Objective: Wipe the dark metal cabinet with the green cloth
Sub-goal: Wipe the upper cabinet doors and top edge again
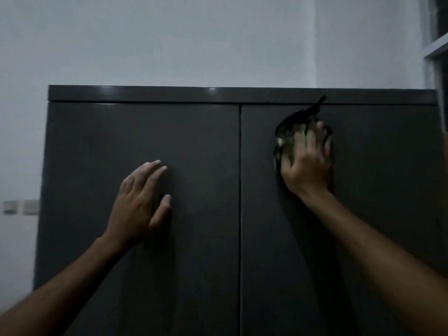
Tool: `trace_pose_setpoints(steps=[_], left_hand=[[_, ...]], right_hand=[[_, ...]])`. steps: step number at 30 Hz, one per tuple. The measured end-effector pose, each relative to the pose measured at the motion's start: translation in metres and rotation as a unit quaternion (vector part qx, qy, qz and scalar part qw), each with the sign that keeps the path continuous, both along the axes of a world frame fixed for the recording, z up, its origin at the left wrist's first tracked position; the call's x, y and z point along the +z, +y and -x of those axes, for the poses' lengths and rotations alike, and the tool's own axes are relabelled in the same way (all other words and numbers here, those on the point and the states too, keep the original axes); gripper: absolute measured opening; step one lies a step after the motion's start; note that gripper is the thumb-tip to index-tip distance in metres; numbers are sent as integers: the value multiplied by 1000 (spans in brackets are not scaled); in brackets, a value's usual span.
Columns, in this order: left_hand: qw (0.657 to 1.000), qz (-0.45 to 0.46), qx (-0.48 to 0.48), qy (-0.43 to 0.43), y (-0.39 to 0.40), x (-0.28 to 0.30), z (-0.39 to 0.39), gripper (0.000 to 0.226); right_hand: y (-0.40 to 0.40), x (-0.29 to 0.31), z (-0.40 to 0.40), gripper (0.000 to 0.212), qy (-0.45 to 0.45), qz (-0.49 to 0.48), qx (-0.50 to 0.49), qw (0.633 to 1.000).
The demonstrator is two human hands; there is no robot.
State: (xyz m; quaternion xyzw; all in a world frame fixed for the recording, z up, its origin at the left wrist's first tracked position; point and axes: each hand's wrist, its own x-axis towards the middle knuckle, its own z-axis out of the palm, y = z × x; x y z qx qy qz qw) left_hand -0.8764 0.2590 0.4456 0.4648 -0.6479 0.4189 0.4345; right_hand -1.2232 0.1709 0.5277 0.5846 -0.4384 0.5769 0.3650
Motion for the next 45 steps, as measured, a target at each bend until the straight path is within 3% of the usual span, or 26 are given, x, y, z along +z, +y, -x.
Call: trace_pose_setpoints(steps=[3, 6, 8, 11, 13, 15, 19, 21, 22, 26, 29, 31, 34, 36, 37, 40, 43, 45], left_hand=[[999, -17, 28, 35, 16, -5, -38, 64], [997, -33, 47, 47, 25, -9, -68, 64], [996, -48, 56, 54, 27, -12, -84, 64], [994, -75, 62, 45, 30, -19, -106, 65], [992, -107, 61, 17, 36, -21, -121, 68], [989, -137, 59, -25, 43, -21, -136, 69], [984, -165, 21, -67, 58, -22, -161, 67], [985, -159, 3, -63, 62, -26, -177, 59], [988, -144, -11, -52, 63, -29, -186, 52], [996, -37, -76, 32, 62, -38, -226, 20], [990, 25, -95, 105, 59, -44, -254, 12], [985, 25, -106, 135, 57, -48, -268, 14], [972, -35, -140, 185, 52, -48, -277, 26], [929, -88, -203, 296, 49, -42, -278, 31], [896, -116, -238, 357, 48, -39, -277, 29], [809, -171, -307, 471, 43, -36, -276, 28], [792, -159, -326, 491, 40, -38, -275, 33], [785, -129, -340, 501, 40, -36, -276, 29]], right_hand=[[10, 33, -67, 65, -31, -19, 0, 999], [19, 19, -143, 65, 64, -1, 13, 998], [25, -20, -186, 56, 180, 19, 39, 983], [30, -92, -198, 42, 438, 44, 62, 896], [24, -109, -171, 39, 533, 56, 52, 843], [17, -97, -148, 40, 492, 67, 52, 867], [19, -30, -196, 50, 178, 51, 38, 982], [32, -2, -263, 55, 52, 17, 35, 998], [38, 6, -297, 56, 34, 3, 40, 999], [56, -11, -413, 54, 157, 9, 70, 985], [59, -50, -458, 48, 283, 31, 90, 954], [57, -85, -464, 46, 406, 35, 94, 908], [60, -130, -452, 44, 585, 44, 78, 806], [57, -110, -445, 45, 632, 63, 42, 771], [56, -86, -446, 47, 616, 78, 36, 783], [55, 8, -459, 44, 474, 85, 30, 876], [60, 26, -483, 41, 329, 60, 27, 942], [59, -18, -486, 37, 355, 69, 44, 931]])
